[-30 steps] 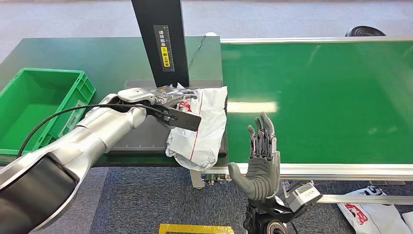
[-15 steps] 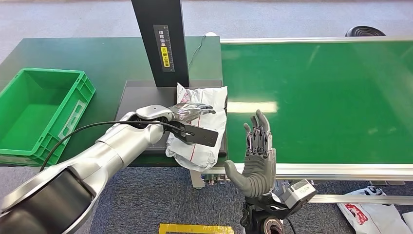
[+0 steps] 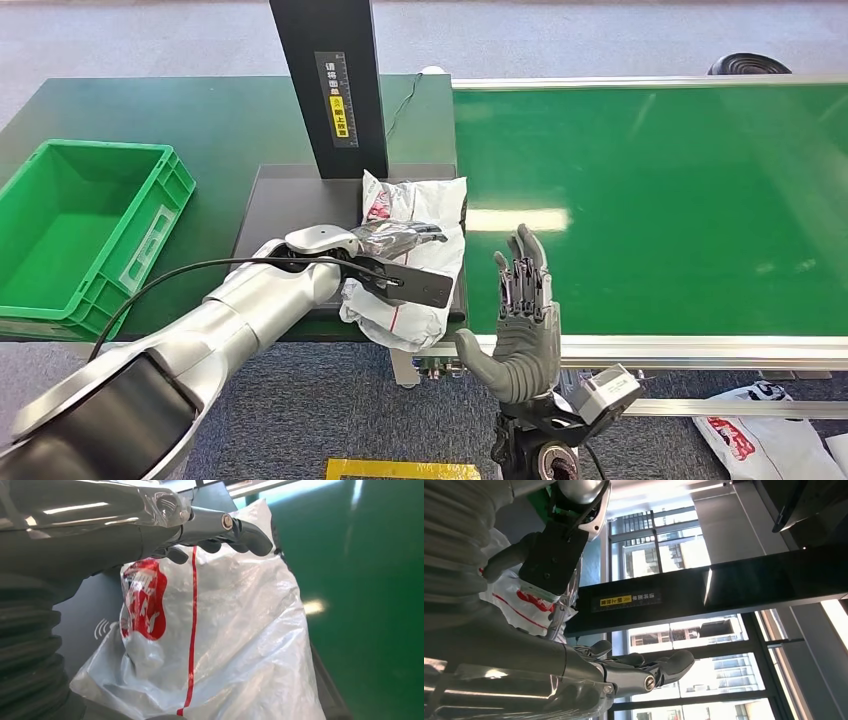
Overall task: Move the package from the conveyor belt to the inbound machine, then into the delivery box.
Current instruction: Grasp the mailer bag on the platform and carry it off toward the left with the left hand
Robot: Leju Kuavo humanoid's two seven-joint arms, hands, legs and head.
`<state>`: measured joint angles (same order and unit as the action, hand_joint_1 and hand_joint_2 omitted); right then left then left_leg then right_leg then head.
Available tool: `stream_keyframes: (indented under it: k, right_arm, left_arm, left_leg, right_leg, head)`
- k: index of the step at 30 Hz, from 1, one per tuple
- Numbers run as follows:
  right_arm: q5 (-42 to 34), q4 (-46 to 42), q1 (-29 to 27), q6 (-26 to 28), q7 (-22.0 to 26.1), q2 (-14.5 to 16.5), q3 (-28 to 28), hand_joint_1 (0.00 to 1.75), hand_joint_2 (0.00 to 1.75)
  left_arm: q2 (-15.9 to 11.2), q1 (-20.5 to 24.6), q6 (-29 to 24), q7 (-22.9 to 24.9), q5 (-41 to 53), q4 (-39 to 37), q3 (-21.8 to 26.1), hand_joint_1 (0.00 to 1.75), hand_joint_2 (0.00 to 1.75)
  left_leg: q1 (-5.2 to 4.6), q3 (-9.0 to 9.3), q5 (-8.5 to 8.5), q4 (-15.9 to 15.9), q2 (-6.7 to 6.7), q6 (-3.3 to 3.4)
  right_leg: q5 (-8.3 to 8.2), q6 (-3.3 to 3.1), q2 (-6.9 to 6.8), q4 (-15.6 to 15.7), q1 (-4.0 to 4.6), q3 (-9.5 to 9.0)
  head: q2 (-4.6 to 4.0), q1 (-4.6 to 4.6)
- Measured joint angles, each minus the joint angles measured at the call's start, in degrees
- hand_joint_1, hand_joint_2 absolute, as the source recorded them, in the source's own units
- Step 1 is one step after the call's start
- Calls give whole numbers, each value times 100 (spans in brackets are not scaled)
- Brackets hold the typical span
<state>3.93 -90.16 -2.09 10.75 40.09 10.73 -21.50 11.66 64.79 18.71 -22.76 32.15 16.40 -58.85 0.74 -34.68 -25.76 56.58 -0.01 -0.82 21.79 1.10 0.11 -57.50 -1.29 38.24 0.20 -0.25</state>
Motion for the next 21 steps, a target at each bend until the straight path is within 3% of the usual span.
stream_keyframes:
  k: [9, 21]
  right_arm:
    - [29, 13, 18, -9, 0, 2, 51, 0, 175]
    - [73, 31, 45, 23, 0, 8, 122, 0, 175]
  left_arm:
    - [-103, -409, -1, -277, -249, -15, 209, 0, 175]
    - [-216, -769, -196, -296, -303, -14, 442, 0, 175]
  left_leg:
    - [0, 0, 0, 0, 0, 0]
    - [0, 0, 0, 0, 0, 0]
  right_leg:
    - [0, 0, 0, 0, 0, 0]
    - [0, 0, 0, 0, 0, -1]
  head:
    - [0, 0]
    - [0, 1]
